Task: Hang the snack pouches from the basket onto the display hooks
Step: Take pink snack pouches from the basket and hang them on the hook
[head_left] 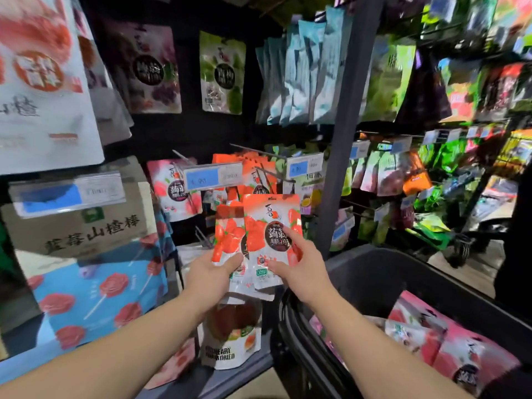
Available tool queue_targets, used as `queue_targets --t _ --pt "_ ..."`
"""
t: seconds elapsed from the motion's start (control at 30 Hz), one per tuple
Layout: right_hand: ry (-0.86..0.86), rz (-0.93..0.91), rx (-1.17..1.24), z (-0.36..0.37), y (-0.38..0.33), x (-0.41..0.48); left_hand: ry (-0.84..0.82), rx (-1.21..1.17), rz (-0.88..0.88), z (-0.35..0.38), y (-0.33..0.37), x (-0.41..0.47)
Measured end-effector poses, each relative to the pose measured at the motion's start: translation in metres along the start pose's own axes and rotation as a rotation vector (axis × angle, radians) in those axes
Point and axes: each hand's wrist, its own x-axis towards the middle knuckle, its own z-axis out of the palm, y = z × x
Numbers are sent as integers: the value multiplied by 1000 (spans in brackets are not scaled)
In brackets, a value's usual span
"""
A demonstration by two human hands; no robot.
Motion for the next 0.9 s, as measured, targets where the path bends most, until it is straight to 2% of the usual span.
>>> queue_targets --t 0.27,0.57,0.9 --pt "267 -87 4 -12 5 18 88 78 53 9 4 10" --pt "234 -29 -2 -19 6 36 102 51 15 7 5 11" --pt "212 -48 3 -17 14 47 81 6 -14 1 15 4"
